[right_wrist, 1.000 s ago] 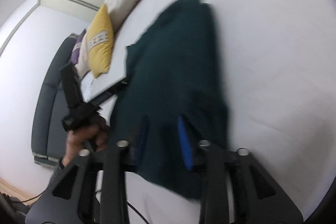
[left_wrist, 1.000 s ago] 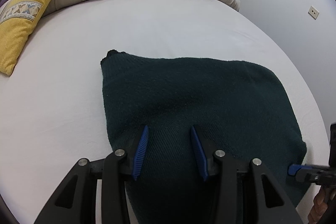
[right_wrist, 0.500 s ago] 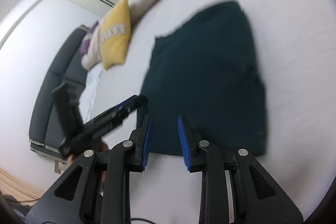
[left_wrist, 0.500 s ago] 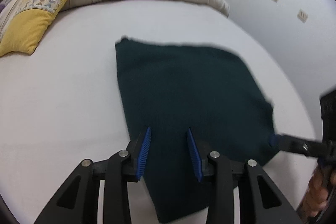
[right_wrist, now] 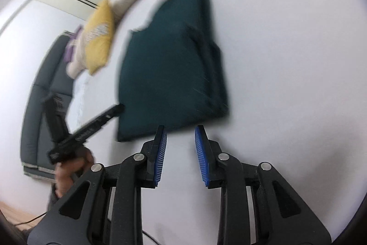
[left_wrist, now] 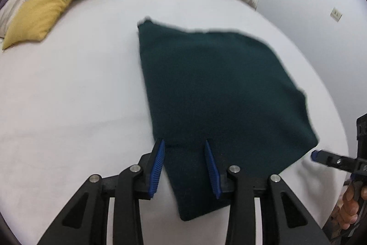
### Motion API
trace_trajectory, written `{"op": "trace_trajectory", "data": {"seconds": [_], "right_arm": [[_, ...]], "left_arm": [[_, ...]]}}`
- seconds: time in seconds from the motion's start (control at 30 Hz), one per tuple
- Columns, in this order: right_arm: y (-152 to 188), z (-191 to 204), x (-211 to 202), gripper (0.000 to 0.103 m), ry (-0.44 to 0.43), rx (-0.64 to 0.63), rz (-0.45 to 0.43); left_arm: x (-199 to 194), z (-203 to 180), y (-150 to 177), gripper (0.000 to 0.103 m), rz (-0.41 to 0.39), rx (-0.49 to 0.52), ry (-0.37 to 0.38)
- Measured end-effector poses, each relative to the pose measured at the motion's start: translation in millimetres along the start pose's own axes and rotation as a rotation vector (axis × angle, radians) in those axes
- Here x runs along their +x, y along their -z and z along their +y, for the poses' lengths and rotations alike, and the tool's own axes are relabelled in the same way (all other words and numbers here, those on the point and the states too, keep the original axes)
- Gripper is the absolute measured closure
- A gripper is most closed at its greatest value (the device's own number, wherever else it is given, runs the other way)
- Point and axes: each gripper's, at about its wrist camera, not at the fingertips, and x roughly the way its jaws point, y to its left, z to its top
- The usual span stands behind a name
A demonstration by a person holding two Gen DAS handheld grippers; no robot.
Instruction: Fold small clothes
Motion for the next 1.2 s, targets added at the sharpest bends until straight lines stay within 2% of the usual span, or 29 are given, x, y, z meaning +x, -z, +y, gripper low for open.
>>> {"op": "trace_trajectory", "data": {"seconds": [0.07,0.1,0.13,0.17,0.23,0.27,0.33,0.4,0.47,0.5,0.53,0.6,0.67,0.73,0.77,0.8,0.83,0.9,1.0,1.07,1.13,1.2], "right_arm": [[-9.8,11.3,-12.9,0.075,-0.015,-0.045,-0.03],[-18.0,18.3,-14.2,0.068,-0.025,-0.062,-0.034],[-27.7,23.3,-12.6,0.052,-0.039,-0.069,-0.037],[-36.6,26.5,-10.3,0.047,-0.045,-0.073,-0.048],[-53.1,32.5,-4.8,0.046,-0.061,-0.087,-0.066],[-63.4,32.1,4.0,0.046,-0.085,-0.076,-0.062],[-89.0,57.2,39.3,0.046,-0.101,-0.041,-0.05],[-106.4,43.0,61.3,0.048,-0.064,-0.012,-0.035],[-118.4,20.9,77.7,0.06,-0.059,0.038,-0.024],[-119.0,7.1,78.7,0.072,-0.09,0.076,-0.035],[-117.5,-5.6,75.0,0.075,-0.124,0.119,-0.054],[-116.3,-20.8,66.2,0.075,-0.164,0.164,-0.1],[-114.6,-24.6,53.0,0.072,-0.128,0.16,-0.141],[-115.9,-25.9,33.7,0.053,-0.055,0.147,-0.175],[-119.2,-23.7,24.1,0.052,-0.025,0.128,-0.194],[-122.2,-22.1,20.2,0.052,-0.016,0.114,-0.2],[-126.8,-19.6,16.2,0.045,0.006,0.101,-0.204],[-132.3,-15.1,15.6,0.03,0.054,0.081,-0.203],[-136.2,-14.3,31.2,0.029,0.077,0.056,-0.137],[-133.8,-14.2,51.1,0.029,0.066,0.062,-0.07],[-132.2,-12.5,74.2,0.029,0.06,0.058,-0.021],[-134.2,-6.9,85.0,0.031,0.077,0.032,-0.001]], "left_arm": [[-12.2,-5.9,-11.8,0.064,-0.061,0.032,-0.015],[-13.2,-7.4,-15.9,0.064,-0.07,0.038,-0.008],[-12.0,-9.5,-21.8,0.064,-0.076,0.043,0.006],[-7.5,-11.3,-28.8,0.064,-0.077,0.047,0.022],[5.7,-15.6,-37.8,0.064,-0.07,0.064,0.026],[21.2,-16.8,-42.0,0.064,-0.039,0.071,0.018],[40.4,-13.2,-43.1,0.063,-0.007,0.056,0.038],[46.1,-4.3,-45.1,0.062,-0.016,0.017,0.081],[46.2,1.2,-45.8,0.062,-0.012,-0.001,0.118],[46.2,0.8,-44.4,0.062,-0.016,0.011,0.123],[45.5,0.7,-41.9,0.062,-0.023,0.022,0.129],[42.6,4.2,-37.1,0.063,-0.039,0.01,0.148],[35.4,7.2,-33.9,0.063,-0.054,-0.009,0.154],[26.1,11.7,-32.2,0.063,-0.072,-0.034,0.154],[20.3,16.0,-32.2,0.062,-0.088,-0.056,0.155],[15.5,20.8,-33.3,0.06,-0.108,-0.078,0.157],[9.7,27.9,-34.4,0.056,-0.132,-0.109,0.163],[5.3,41.3,-41.6,0.037,-0.159,-0.175,0.171],[15.4,48.7,-46.6,0.028,-0.109,-0.2,0.208],[34.3,49.1,-44.2,0.022,-0.035,-0.21,0.24],[52.3,52.1,-38.8,0.022,0.026,-0.242,0.236],[59.7,56.7,-35.2,0.02,0.026,-0.277,0.269]]}}
